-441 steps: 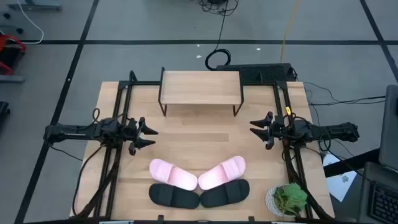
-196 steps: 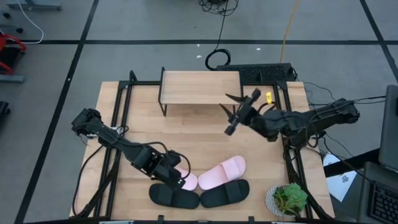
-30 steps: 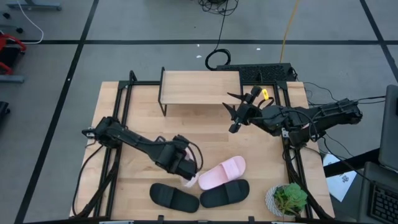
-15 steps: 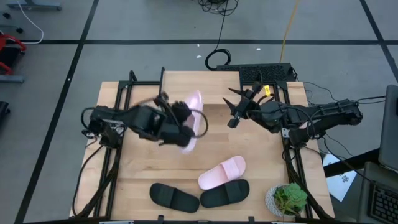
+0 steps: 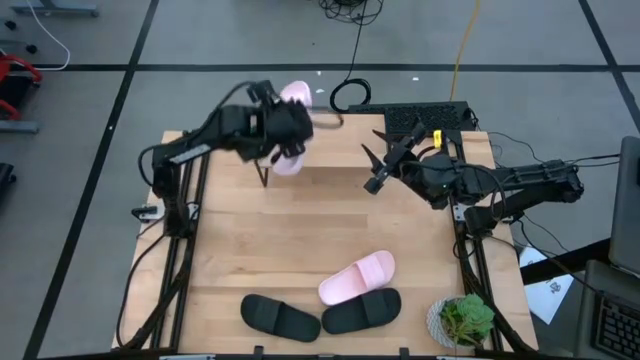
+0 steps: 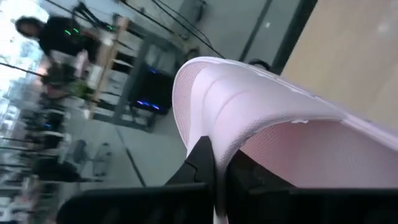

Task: Pick and place slides into the shelf
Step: Put the left pink slide on the shelf

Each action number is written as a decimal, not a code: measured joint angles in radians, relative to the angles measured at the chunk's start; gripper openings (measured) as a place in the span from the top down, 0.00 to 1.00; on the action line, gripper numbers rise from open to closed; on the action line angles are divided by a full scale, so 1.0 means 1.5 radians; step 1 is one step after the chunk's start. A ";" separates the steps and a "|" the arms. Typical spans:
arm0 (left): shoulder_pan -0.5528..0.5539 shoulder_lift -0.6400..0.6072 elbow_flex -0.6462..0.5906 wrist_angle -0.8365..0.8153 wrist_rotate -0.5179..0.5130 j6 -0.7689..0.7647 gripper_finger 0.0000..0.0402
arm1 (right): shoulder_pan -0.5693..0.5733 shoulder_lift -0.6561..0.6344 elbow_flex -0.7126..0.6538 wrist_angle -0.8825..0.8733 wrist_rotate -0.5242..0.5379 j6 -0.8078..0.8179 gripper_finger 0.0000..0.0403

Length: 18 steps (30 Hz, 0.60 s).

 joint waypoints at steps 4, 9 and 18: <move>0.061 0.000 -0.024 0.072 0.112 0.054 1.00 | 0.000 0.000 0.000 0.000 0.051 0.000 0.57; 0.100 0.000 -0.105 0.147 0.111 0.088 1.00 | -0.008 0.000 0.000 0.000 0.079 -0.022 0.57; 0.153 0.001 -0.301 0.218 0.088 0.129 1.00 | -0.048 0.000 0.000 0.000 0.079 -0.072 0.57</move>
